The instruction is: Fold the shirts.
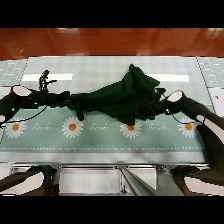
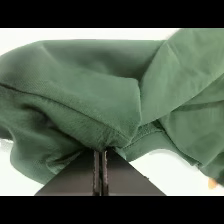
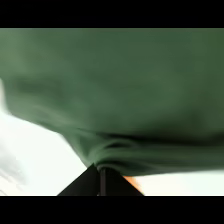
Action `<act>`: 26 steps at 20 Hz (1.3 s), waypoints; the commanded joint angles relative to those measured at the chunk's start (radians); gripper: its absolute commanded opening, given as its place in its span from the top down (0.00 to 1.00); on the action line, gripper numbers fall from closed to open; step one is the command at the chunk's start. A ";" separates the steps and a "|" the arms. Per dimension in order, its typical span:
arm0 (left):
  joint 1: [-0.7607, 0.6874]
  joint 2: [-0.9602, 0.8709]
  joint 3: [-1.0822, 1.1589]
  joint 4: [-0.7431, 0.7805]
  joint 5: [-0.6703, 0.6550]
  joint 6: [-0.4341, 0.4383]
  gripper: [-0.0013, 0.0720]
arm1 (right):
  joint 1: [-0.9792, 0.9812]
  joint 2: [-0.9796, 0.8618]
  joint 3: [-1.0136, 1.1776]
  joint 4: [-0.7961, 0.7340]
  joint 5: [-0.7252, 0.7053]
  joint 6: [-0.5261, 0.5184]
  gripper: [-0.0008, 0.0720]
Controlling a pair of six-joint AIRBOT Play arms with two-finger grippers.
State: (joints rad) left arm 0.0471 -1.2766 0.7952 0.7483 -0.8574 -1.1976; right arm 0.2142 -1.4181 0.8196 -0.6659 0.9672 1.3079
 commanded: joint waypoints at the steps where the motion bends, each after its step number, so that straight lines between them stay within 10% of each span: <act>1: 0.021 0.020 0.052 0.000 -0.042 0.000 0.96 | -0.019 0.024 0.165 -0.028 0.097 -0.005 0.96; 12: 0.116 0.293 0.892 0.002 -0.150 -0.019 0.96 | -0.150 0.213 1.298 -0.392 0.373 0.162 0.96; 26: 0.117 0.757 1.022 0.269 -0.351 -0.183 0.96 | -0.150 0.702 1.249 -0.597 0.554 0.194 0.96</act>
State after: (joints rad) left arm 0.1631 -0.5819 1.8126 0.9741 -1.1358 -1.3323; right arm 0.0650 -0.7818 2.1109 -1.2366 1.4582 1.4685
